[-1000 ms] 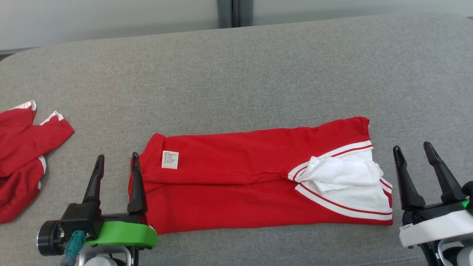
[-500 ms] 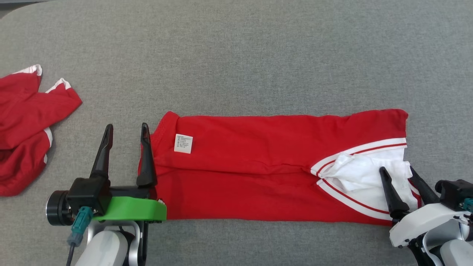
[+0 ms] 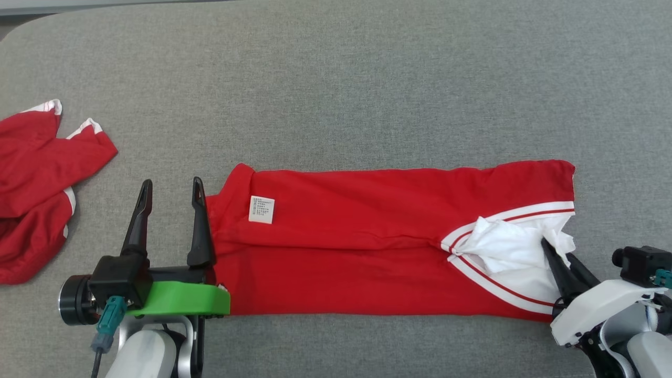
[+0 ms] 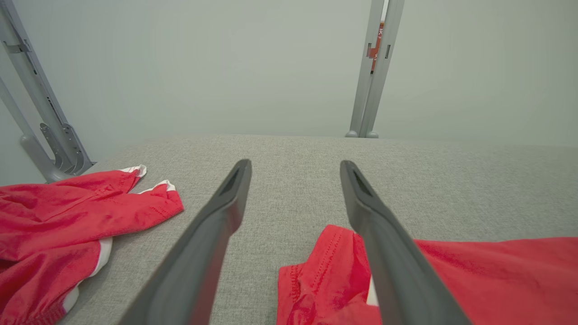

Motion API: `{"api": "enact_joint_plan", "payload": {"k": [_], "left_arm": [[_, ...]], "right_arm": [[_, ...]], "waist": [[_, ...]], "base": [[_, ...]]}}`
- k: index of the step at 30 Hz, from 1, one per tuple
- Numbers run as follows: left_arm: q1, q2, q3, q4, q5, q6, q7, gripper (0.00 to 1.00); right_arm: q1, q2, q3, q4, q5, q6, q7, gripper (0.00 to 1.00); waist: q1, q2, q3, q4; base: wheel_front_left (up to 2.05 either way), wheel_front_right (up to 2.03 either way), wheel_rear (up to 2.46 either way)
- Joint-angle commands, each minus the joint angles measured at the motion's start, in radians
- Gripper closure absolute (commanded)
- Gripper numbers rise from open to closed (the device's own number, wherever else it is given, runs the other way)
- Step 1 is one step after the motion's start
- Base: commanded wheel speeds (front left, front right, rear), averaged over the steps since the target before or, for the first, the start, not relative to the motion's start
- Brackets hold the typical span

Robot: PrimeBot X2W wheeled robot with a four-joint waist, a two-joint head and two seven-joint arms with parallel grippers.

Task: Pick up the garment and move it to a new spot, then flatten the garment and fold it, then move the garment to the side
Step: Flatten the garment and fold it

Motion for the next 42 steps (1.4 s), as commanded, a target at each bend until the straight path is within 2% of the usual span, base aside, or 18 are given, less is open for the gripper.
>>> {"api": "enact_joint_plan", "payload": {"k": [1,11,14,19,22,27,31,36,42], "left_arm": [[0.013,-0.002,0.007,0.003,0.007,-0.003,-0.003,0.00],[0.036,-0.012,0.032,0.006,0.021,-0.019,-0.003,0.00],[0.046,-0.012,0.040,0.009,0.025,-0.021,-0.003,0.00],[0.048,-0.016,0.053,0.003,0.031,-0.027,-0.003,0.00],[0.048,-0.017,0.058,0.002,0.036,-0.030,-0.003,0.00],[0.045,-0.023,0.062,0.005,0.040,-0.035,-0.003,0.00],[0.033,-0.033,0.060,0.008,0.045,-0.043,-0.003,0.00],[0.013,-0.058,0.051,0.019,0.049,-0.056,-0.002,0.00],[0.000,-0.083,0.057,0.039,0.057,-0.074,-0.002,0.00]], "right_arm": [[0.012,-0.023,-0.021,0.003,0.006,-0.003,0.000,1.00],[0.040,-0.133,-0.145,0.003,0.023,-0.002,0.016,1.00],[0.025,-0.144,-0.128,-0.060,0.025,-0.002,0.053,1.00],[-0.004,-0.137,-0.051,-0.253,-0.002,-0.002,0.169,1.00],[-0.037,-0.113,0.020,-0.354,-0.013,-0.002,0.243,1.00],[-0.103,-0.025,0.167,-0.415,0.010,-0.002,0.301,1.00],[-0.169,0.076,0.274,-0.367,0.022,-0.001,0.287,1.00],[-0.229,0.184,0.382,-0.228,0.034,-0.001,0.236,1.00],[-0.277,0.223,0.460,-0.066,0.048,-0.001,0.145,1.00]], "waist": [[0.0000,0.0000,-0.018,-0.015],[0.0000,0.0000,-0.058,-0.047],[0.0000,0.0000,-0.074,-0.056],[0.0000,0.0000,-0.094,-0.063],[0.0000,0.0000,-0.101,-0.060],[0.0000,0.0000,-0.102,-0.043],[0.0000,0.0000,-0.093,-0.021],[0.0000,0.0000,-0.076,0.018],[0.0000,0.0000,-0.062,0.043]], "base": [[0.00,0.00,0.00],[0.00,0.00,0.00],[0.00,0.00,0.00],[0.00,0.00,0.00],[0.00,0.00,0.00],[0.00,0.00,0.00],[0.00,0.00,0.00],[0.00,0.00,0.00],[0.00,0.00,0.00]]}}
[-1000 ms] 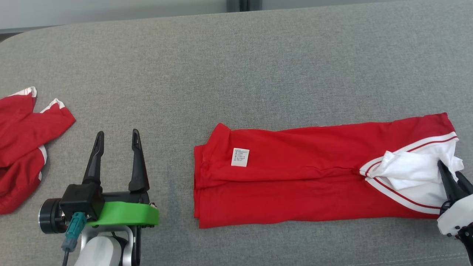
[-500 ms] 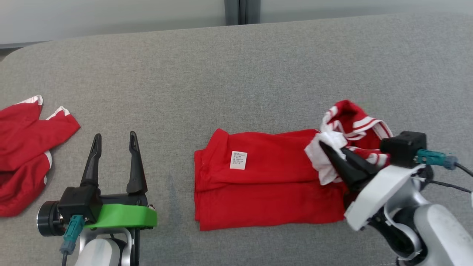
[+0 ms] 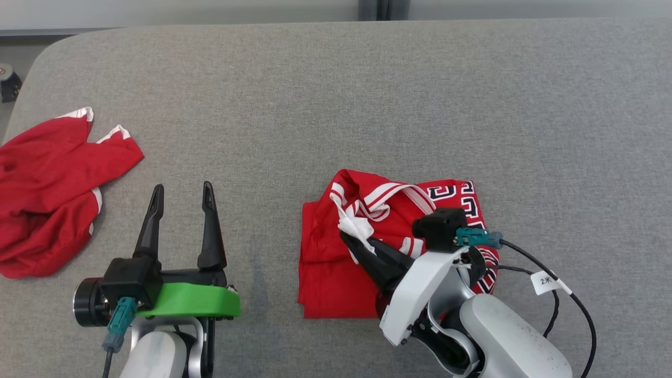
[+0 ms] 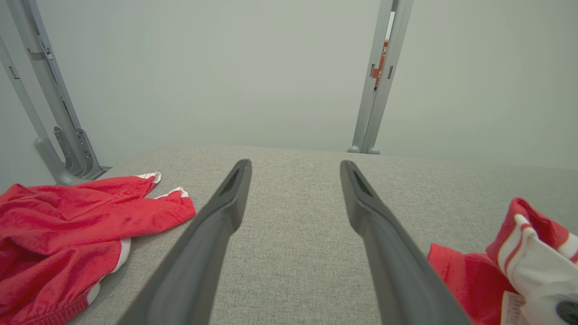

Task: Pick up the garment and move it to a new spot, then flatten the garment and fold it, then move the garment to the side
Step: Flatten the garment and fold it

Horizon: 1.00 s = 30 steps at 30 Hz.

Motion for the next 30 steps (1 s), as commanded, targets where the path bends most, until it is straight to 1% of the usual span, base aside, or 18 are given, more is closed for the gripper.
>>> {"api": "enact_joint_plan", "payload": {"k": [1,2,5,7,11,14,16,18,21,25,27,30], "left_arm": [[-0.014,-0.006,0.004,0.003,0.010,-0.006,0.000,0.00],[-0.013,-0.009,0.006,0.006,0.014,-0.008,0.000,0.00],[-0.010,-0.016,0.013,0.009,0.017,-0.011,0.000,0.00],[-0.011,-0.021,0.018,0.012,0.021,-0.016,0.000,0.00],[-0.013,-0.025,0.032,0.018,0.030,-0.024,0.000,0.00],[-0.005,-0.023,0.042,0.022,0.037,-0.028,0.000,0.00],[0.006,-0.022,0.048,0.023,0.041,-0.027,0.000,0.00],[0.017,-0.018,0.053,0.025,0.046,-0.026,0.000,0.00],[0.031,-0.011,0.060,0.026,0.050,-0.024,0.000,0.00],[0.047,-0.001,0.058,0.027,0.057,-0.024,0.000,0.00],[0.052,0.003,0.056,0.027,0.058,-0.023,0.001,0.00],[0.059,0.009,0.054,0.025,0.058,-0.021,0.005,0.00]], "right_arm": [[-0.017,0.000,0.007,0.023,0.003,0.000,-0.023,0.55],[-0.024,0.003,0.018,0.043,0.005,0.000,-0.044,0.00],[-0.044,0.001,0.044,0.069,0.001,0.000,-0.114,0.00],[-0.056,-0.011,0.074,0.058,-0.006,0.000,-0.174,0.00],[-0.077,-0.057,0.128,-0.008,-0.005,0.000,-0.310,0.00],[-0.066,-0.100,0.103,-0.064,-0.020,0.000,-0.362,0.00],[-0.037,-0.127,0.045,-0.098,-0.043,0.000,-0.376,0.00],[-0.001,-0.150,-0.041,-0.127,-0.073,0.000,-0.382,0.00],[0.073,-0.181,-0.201,-0.161,-0.125,0.000,-0.387,0.00],[0.183,-0.213,-0.377,-0.191,-0.185,0.000,-0.386,0.00],[0.235,-0.221,-0.448,-0.202,-0.205,0.000,-0.386,0.00],[0.304,-0.219,-0.528,-0.224,-0.235,0.000,-0.371,0.00]], "waist": [[0.0000,0.0000,0.008,0.009],[0.0000,0.0000,0.009,0.010],[0.0000,0.0000,0.012,0.008],[0.0000,0.0000,0.013,0.005],[0.0000,0.0000,0.008,-0.006],[0.0000,0.0000,-0.002,-0.018],[0.0000,0.0000,-0.009,-0.027],[0.0000,0.0000,-0.018,-0.038],[0.0000,0.0000,-0.032,-0.058],[0.0000,0.0000,-0.043,-0.080],[0.0000,0.0000,-0.049,-0.089],[0.0000,0.0000,-0.056,-0.100]], "base": [[0.00,0.00,0.00],[0.00,0.00,0.00],[0.00,0.00,0.00],[0.00,0.00,0.00],[0.00,0.00,0.00],[0.00,0.00,0.00],[0.00,0.00,0.00],[0.00,0.00,0.00],[0.00,0.00,0.00],[0.00,0.00,0.00],[0.00,0.00,0.00],[0.00,0.00,0.00]]}}
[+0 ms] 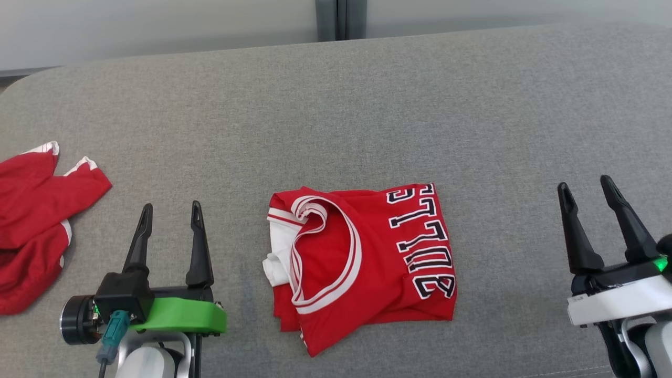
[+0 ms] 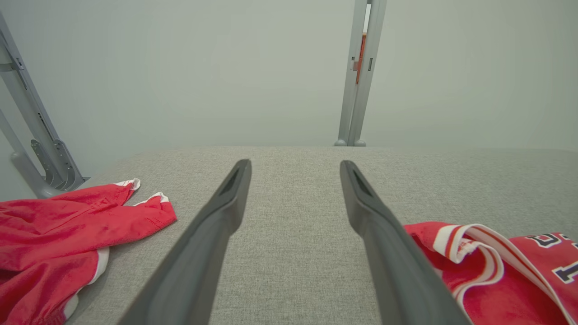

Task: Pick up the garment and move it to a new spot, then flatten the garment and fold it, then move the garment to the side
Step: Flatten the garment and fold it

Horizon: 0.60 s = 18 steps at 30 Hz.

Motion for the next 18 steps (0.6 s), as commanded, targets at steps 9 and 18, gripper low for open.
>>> {"api": "enact_joint_plan", "payload": {"k": [9,18], "left_arm": [[0.041,0.021,-0.006,-0.011,0.008,0.011,0.017,0.00],[0.044,0.027,-0.012,-0.022,0.003,0.018,0.024,0.00]], "right_arm": [[0.119,0.048,-0.084,-0.085,-0.049,0.000,0.050,0.00],[0.136,0.068,-0.096,-0.117,-0.062,0.000,0.071,0.00]], "waist": [[0.0000,0.0000,-0.027,-0.029],[0.0000,0.0000,-0.026,-0.031]], "base": [[0.00,0.00,0.00],[0.00,0.00,0.00]]}}
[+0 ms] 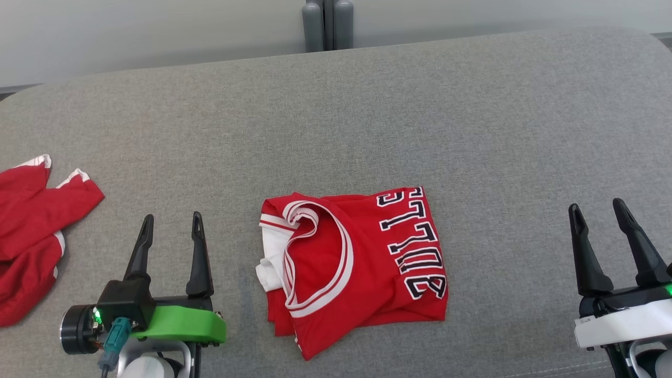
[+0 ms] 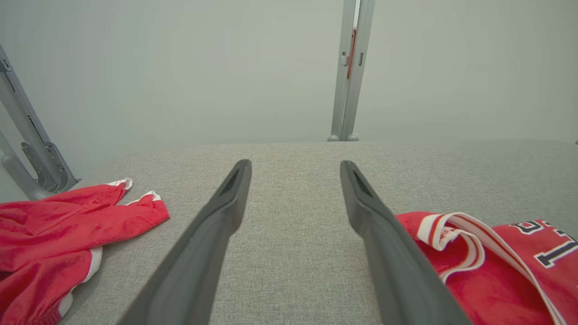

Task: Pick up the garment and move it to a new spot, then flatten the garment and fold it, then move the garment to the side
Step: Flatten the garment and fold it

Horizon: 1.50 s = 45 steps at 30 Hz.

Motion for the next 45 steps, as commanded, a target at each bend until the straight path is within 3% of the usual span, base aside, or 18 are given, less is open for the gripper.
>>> {"api": "enact_joint_plan", "payload": {"k": [1,14,17,21,32,38,45], "left_arm": [[0.011,0.009,-0.002,-0.004,0.003,0.004,0.000,0.00],[0.010,0.013,-0.008,-0.009,-0.003,0.011,-0.005,0.00],[0.003,0.015,-0.010,-0.012,-0.002,0.013,-0.005,0.00],[-0.026,0.012,-0.014,-0.016,0.003,0.011,-0.005,0.00],[-0.075,-0.014,-0.032,0.012,0.002,-0.001,-0.021,0.00],[-0.087,-0.023,-0.033,0.026,0.003,-0.007,-0.026,0.00],[-0.092,-0.028,-0.029,0.029,0.008,-0.009,-0.031,0.00]], "right_arm": [[0.008,0.004,-0.003,-0.007,-0.009,0.000,0.003,0.00],[0.016,0.014,-0.010,-0.019,-0.016,0.000,0.028,0.00],[0.005,0.015,0.012,-0.004,-0.016,0.000,0.041,1.00],[-0.042,0.008,0.103,0.043,0.001,0.000,0.043,1.00],[-0.227,0.027,0.477,0.312,0.090,0.000,0.006,1.00],[-0.262,0.023,0.552,0.457,0.138,0.000,0.005,1.00],[-0.250,-0.004,0.568,0.554,0.176,-0.001,0.006,1.00]], "waist": [[0.0000,0.0000,0.001,0.000],[0.0000,0.0000,0.003,-0.001],[0.0000,0.0000,0.010,0.000],[0.0000,0.0000,0.034,0.010],[0.0000,0.0000,0.072,0.072],[0.0000,0.0000,0.083,0.088],[0.0000,0.0000,0.095,0.089]], "base": [[0.00,0.00,0.00],[0.00,0.00,0.00],[0.00,0.00,0.00],[0.00,0.00,0.00],[0.00,0.00,0.00],[0.00,0.00,0.00],[0.00,0.00,0.00]]}}
